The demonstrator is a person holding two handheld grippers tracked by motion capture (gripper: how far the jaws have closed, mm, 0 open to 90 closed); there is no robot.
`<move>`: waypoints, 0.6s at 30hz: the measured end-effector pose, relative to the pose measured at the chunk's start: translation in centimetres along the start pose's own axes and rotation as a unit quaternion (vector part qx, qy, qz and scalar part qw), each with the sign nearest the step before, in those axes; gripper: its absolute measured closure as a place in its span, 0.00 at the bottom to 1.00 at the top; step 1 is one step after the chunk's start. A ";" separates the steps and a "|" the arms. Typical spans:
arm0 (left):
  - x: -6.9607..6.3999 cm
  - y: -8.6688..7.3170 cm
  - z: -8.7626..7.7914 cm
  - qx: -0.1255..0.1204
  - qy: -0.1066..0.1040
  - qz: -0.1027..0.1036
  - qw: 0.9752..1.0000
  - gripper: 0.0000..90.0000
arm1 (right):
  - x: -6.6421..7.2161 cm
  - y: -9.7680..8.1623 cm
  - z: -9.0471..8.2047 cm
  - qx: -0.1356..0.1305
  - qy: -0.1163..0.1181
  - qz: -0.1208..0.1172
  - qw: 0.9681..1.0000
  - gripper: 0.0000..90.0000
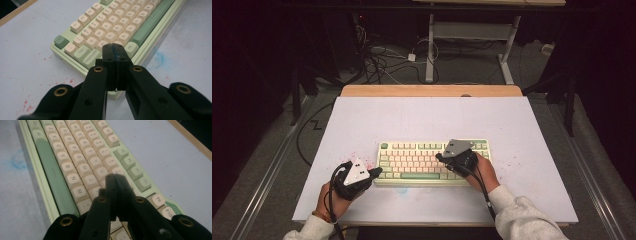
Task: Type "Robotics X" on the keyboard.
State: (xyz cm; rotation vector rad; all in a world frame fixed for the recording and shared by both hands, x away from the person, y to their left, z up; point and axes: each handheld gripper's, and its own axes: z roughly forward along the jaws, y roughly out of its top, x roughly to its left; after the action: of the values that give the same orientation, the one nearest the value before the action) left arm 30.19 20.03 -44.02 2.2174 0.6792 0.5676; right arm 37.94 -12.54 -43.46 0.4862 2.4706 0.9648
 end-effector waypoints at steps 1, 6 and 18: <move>0.0 0.0 0.0 0.000 -0.001 0.000 1.000 0.97 | 0.0 0.0 0.2 0.001 -0.002 0.000 1.000 1.00; 0.0 0.0 0.1 0.002 -0.003 0.001 1.000 0.97 | -0.2 0.0 1.0 0.015 0.000 0.000 1.000 1.00; -0.2 0.0 0.1 0.004 -0.007 0.003 1.000 0.96 | -0.2 -0.1 1.8 0.026 -0.006 0.000 1.000 1.00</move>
State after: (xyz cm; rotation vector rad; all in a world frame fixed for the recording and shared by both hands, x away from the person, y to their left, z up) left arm 30.14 19.84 -44.13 2.2284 0.6698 0.5530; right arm 39.04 -11.73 -44.63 0.5076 2.4901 0.8963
